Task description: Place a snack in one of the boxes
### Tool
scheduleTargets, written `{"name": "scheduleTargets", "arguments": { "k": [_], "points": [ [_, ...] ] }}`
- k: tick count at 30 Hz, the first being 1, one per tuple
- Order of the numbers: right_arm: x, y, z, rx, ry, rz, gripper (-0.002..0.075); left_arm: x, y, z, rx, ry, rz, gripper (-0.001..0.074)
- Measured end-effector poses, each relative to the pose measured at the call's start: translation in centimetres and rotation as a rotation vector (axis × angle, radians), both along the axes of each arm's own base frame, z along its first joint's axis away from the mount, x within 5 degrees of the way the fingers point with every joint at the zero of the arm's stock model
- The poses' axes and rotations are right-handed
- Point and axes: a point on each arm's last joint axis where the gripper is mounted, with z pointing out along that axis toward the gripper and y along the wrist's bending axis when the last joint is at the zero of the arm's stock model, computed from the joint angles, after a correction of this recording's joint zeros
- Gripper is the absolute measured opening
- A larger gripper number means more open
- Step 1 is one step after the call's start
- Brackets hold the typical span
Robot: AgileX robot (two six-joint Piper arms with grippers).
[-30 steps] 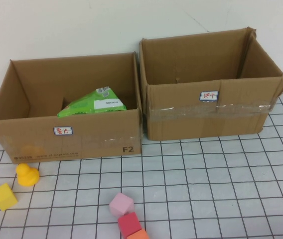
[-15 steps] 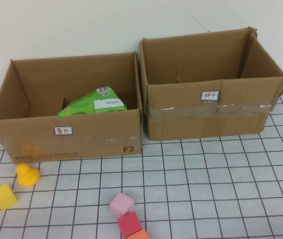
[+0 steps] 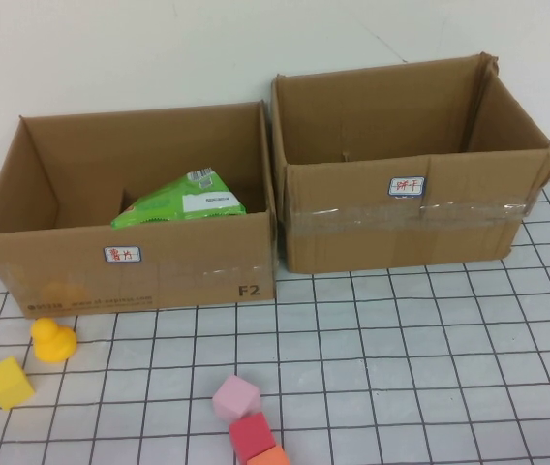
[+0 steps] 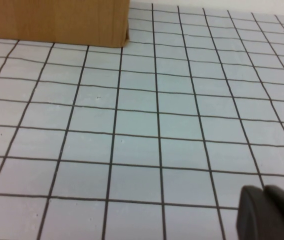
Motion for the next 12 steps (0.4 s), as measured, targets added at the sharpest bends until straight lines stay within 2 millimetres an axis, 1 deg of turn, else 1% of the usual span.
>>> {"name": "scheduleTargets", "arguments": {
  "k": [12],
  "points": [
    [-0.02,-0.04,0.02,-0.009,0.004,-0.002,0.0001,0.0,0.0,0.0,0.002,0.0,-0.001,-0.0001]
  ]
}}
